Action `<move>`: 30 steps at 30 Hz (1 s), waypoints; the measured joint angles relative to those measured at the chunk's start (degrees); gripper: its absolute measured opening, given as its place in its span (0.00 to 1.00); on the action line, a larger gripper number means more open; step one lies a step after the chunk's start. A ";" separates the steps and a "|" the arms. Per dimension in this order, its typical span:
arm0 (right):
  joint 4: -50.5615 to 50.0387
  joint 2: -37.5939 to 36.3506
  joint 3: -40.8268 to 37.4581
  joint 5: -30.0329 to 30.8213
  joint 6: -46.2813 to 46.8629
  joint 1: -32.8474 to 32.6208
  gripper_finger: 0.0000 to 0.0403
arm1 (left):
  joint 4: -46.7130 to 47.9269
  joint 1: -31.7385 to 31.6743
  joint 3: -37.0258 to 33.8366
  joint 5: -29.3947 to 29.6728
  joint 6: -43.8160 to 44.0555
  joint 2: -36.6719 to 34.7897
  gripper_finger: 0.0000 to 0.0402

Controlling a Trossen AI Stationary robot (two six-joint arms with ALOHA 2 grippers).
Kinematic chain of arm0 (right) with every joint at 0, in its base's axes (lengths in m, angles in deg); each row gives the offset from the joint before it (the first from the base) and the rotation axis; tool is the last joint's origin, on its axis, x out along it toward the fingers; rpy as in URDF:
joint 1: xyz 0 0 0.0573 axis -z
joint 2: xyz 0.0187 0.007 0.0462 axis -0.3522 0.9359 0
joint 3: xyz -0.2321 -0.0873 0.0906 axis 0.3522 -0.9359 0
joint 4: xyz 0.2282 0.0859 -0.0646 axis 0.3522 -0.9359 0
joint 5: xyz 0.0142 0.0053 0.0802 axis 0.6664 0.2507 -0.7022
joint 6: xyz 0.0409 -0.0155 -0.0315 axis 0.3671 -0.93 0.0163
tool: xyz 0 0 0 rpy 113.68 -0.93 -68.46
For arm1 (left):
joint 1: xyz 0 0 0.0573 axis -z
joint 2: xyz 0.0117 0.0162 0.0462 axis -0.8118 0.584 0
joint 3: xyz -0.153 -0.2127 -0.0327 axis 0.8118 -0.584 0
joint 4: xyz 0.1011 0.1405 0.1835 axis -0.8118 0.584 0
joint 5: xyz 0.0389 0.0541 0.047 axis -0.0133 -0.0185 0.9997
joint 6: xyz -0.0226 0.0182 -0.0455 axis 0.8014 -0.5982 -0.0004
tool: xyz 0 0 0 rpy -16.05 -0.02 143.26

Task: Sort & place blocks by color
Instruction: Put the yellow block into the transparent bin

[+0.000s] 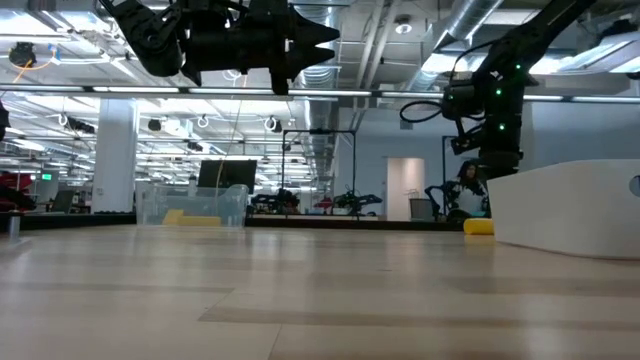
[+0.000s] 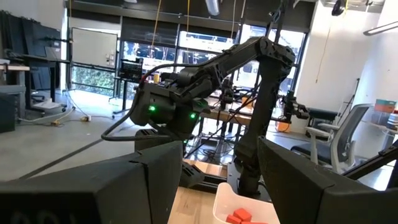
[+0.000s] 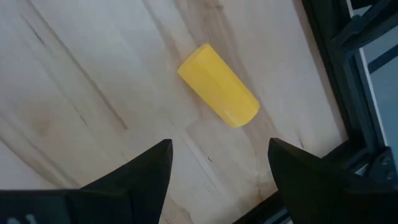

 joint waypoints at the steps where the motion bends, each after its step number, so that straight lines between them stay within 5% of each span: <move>1: 0.00 0.00 -0.01 -0.36 -0.03 0.46 0.71 | -0.14 0.00 0.00 0.00 0.00 0.00 0.50; 19: 4.87 0.15 -0.01 -1.41 -5.65 1.68 0.71 | -0.82 0.00 0.00 -0.11 0.24 0.00 0.50; 30: 6.78 7.97 -0.03 0.61 -9.03 2.44 0.71 | -0.76 0.00 0.00 -0.11 0.04 0.00 0.50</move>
